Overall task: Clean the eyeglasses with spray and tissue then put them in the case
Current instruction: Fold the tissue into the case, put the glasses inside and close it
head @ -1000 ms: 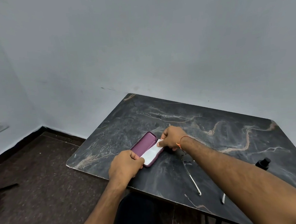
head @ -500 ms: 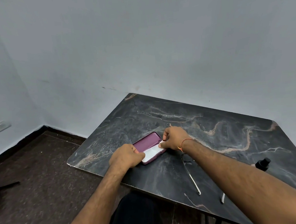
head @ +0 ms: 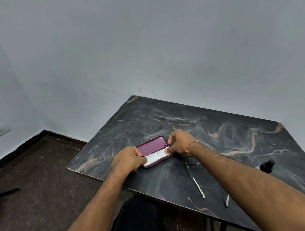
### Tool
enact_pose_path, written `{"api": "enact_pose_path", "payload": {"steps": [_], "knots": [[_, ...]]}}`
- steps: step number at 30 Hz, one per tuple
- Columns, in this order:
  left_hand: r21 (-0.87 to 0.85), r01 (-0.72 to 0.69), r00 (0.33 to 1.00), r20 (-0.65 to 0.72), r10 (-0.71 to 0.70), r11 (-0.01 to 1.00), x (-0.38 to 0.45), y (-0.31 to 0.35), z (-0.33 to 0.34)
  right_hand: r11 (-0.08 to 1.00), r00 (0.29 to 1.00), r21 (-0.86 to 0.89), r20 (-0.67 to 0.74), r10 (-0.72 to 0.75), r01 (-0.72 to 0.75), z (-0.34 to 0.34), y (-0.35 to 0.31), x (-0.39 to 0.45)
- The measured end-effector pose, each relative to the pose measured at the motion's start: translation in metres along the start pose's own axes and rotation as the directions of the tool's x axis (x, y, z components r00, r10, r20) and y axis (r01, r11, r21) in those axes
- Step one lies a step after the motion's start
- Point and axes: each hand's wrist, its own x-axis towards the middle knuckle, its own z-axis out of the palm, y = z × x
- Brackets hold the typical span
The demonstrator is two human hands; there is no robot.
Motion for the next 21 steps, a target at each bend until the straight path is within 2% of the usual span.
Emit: {"api": "enact_pose_path", "payload": {"steps": [9, 15, 18, 21], "knots": [[-0.115, -0.063, 0.994, 0.082, 0.072, 0.991, 0.007, -0.005, 0.002, 0.999, 0.998, -0.008, 0.044, 0.042, -0.041, -0.004, 0.011, -0.009], [-0.160, -0.138, 0.987, 0.059, 0.149, 0.977, 0.005, -0.007, 0.000, 1.000, 0.999, 0.022, 0.041, 0.012, -0.013, -0.009, 0.016, -0.022], [-0.086, -0.172, 0.983, 0.047, 0.177, 0.981, -0.003, -0.006, -0.004, 0.993, 0.999, 0.112, -0.043, -0.019, 0.024, -0.012, 0.023, -0.038], [0.055, -0.228, 0.970, -0.078, 0.232, 0.972, -0.012, -0.003, -0.009, 0.971, 0.968, 0.214, -0.244, -0.051, 0.105, -0.012, 0.032, -0.064]]}}
